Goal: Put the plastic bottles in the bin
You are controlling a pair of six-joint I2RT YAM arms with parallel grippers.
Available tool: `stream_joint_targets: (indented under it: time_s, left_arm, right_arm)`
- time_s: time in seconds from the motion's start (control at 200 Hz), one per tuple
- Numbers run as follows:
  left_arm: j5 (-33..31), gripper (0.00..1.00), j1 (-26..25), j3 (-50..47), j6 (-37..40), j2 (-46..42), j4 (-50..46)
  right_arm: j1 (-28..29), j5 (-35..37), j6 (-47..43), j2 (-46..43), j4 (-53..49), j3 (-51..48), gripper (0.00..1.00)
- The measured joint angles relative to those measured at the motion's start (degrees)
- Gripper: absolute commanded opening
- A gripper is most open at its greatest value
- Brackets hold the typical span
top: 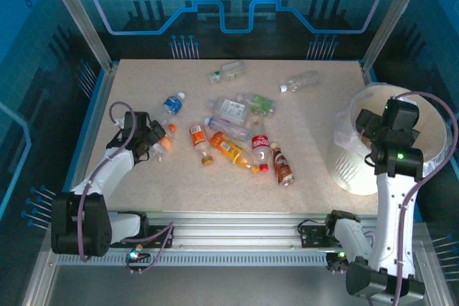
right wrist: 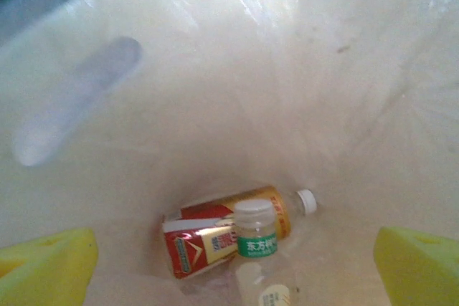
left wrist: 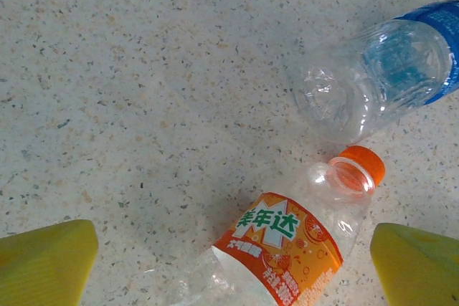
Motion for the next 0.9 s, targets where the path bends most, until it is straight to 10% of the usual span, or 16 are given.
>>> stream_joint_targets:
  time_s: [0.54, 0.9]
  left_arm:
    - [15.08, 0.99, 0.20, 0.79, 11.19, 5.70, 5.86]
    - [10.91, 0.94, -8.46, 3.04, 11.34, 7.89, -6.71]
  right_arm:
    - [3.02, -20.31, 1.75, -7.23, 10.93, -1.18, 1.00]
    - [3.72, -23.50, 3.02, -7.32, 12.52, -1.16, 1.00]
